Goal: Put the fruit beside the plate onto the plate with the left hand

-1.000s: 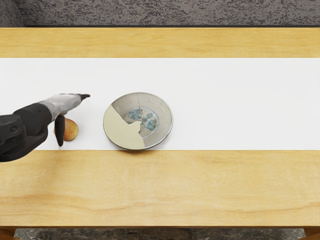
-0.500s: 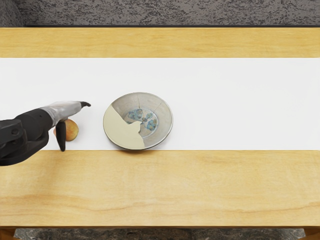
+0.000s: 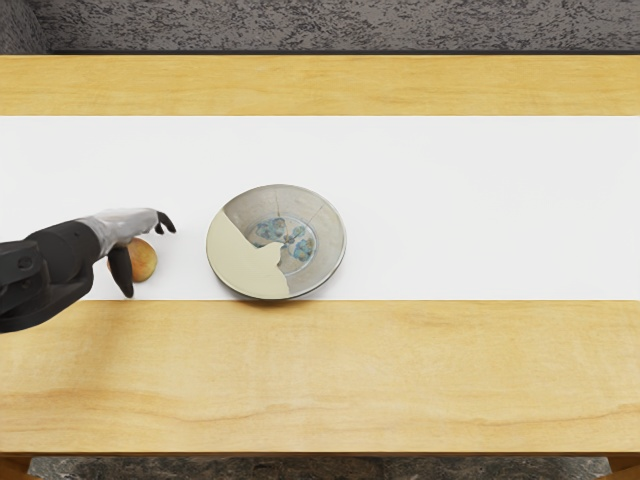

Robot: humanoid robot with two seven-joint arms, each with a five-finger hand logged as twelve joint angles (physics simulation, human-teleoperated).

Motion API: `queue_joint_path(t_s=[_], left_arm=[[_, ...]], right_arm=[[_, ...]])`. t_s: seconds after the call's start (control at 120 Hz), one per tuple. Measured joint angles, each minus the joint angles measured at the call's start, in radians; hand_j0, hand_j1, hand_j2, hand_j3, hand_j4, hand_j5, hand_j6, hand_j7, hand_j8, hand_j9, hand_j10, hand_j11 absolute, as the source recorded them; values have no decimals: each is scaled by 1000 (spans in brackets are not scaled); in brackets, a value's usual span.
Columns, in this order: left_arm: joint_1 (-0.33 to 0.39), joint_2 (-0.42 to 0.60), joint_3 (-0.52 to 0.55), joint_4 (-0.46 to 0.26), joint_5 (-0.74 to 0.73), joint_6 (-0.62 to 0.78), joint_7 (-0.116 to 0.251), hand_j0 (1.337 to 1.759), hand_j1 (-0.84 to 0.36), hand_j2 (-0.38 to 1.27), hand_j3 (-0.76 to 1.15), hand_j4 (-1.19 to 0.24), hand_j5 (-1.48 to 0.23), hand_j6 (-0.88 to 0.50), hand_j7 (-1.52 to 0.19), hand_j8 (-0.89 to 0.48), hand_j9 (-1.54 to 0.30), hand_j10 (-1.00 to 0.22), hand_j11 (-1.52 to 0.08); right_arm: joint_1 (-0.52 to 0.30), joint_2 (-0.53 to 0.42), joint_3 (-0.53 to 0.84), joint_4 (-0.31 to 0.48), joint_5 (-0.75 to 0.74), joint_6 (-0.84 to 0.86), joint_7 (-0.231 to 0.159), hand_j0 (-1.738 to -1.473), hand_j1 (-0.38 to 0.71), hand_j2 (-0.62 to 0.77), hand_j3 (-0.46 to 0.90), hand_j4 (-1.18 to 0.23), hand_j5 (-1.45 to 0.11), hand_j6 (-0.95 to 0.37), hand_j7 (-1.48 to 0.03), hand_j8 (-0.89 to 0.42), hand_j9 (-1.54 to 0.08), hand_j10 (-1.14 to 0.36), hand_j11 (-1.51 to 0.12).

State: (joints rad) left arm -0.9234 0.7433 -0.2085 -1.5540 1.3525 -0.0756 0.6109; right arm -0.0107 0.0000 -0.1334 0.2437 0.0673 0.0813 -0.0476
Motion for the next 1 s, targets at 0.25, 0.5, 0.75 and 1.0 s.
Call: queue_joint_path(t_s=[0.25,0.5,0.75,1.0], left_arm=[[-1,4,6,0,1,0,0,1658,-52,72,0,-342,-439,-343,-438,-343,-438,-342,-438],[0,5,8,1,1,0,0,1657,-179,104,0,-463,-600,-464,-600,-434,-600,-462,-600],[-1,4,13,-2,-1,3,-1,1649,-265,257,0,-713,-929,-319,-944,-285,-959,-461,-971],[-22,20,7,-5,-49,1,-1,1642,-310,350,0,-770,-1082,-213,-1112,-184,-1132,-380,-1152]], right_arm=[[1,0,0,0,0,0,0,-1658,-334,-3,0,-13,-16,-12,-16,-12,-16,-12,-16],[1,0,0,0,0,0,0,-1658,-333,-3,0,-13,-17,-13,-17,-13,-17,-13,-17],[5,0,0,-1,0,0,0,-1658,-333,-3,0,-13,-17,-13,-17,-13,-17,-13,-17],[9,0,0,-1,0,0,0,-1658,-333,-3,0,-13,-17,-13,-17,-13,-17,-13,-17]])
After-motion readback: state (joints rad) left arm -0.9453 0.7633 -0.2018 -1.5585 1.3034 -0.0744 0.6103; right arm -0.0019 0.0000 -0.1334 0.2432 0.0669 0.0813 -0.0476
